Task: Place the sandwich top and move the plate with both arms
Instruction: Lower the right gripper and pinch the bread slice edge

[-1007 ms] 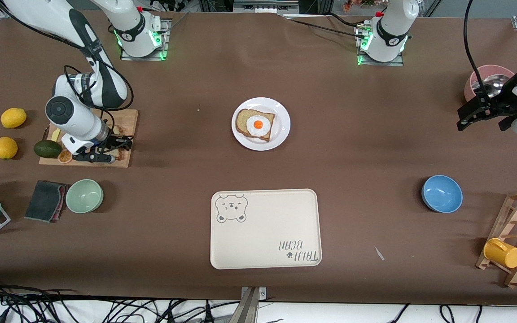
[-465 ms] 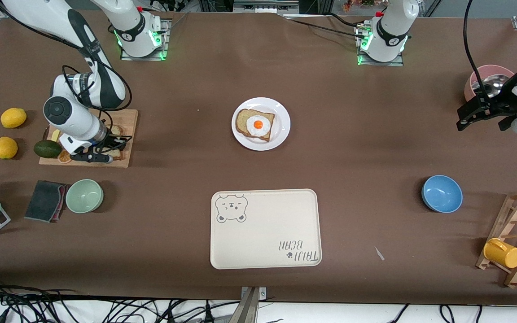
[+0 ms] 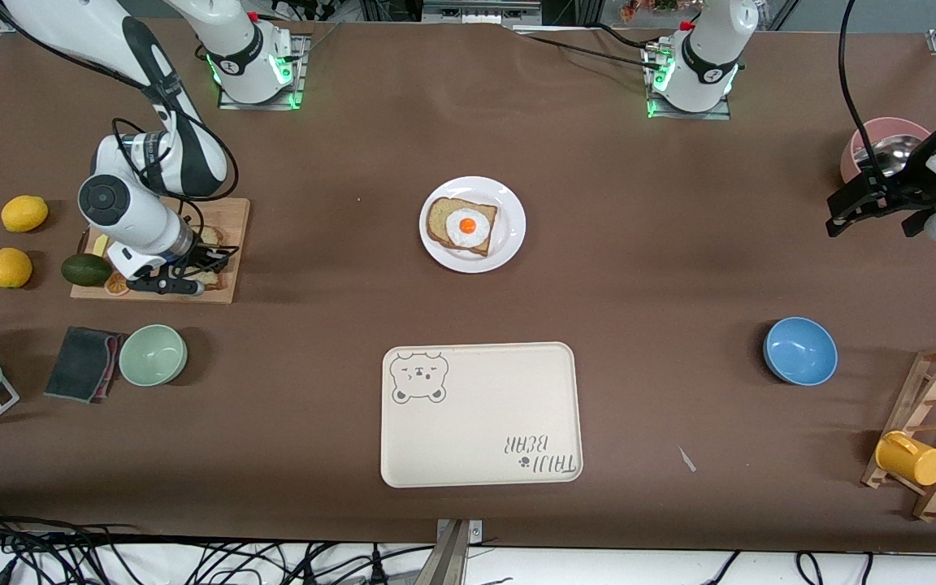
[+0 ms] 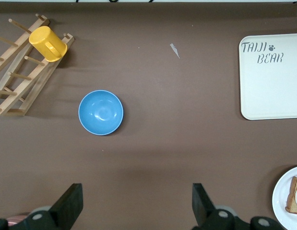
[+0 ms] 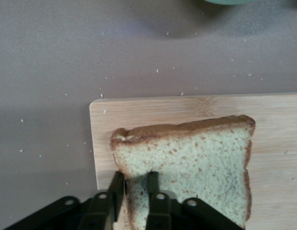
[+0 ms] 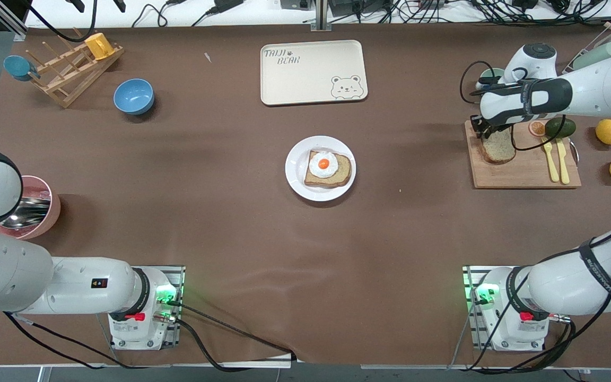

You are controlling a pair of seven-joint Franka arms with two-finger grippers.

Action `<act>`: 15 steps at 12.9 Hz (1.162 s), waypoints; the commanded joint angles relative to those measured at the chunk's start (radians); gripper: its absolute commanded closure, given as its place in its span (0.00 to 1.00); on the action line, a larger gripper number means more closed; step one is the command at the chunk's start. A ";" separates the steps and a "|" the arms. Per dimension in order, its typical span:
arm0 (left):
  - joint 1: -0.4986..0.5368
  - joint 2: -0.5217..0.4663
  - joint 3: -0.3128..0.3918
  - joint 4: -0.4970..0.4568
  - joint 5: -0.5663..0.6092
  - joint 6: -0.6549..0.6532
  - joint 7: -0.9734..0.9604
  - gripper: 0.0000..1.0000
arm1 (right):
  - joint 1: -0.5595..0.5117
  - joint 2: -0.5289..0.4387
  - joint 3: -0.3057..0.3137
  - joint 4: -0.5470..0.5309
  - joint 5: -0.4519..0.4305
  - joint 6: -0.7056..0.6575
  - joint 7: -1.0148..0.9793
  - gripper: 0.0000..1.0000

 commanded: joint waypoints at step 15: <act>-0.002 0.015 -0.006 0.035 0.002 -0.018 0.008 0.00 | 0.022 0.073 -0.001 0.015 -0.011 0.005 0.010 0.61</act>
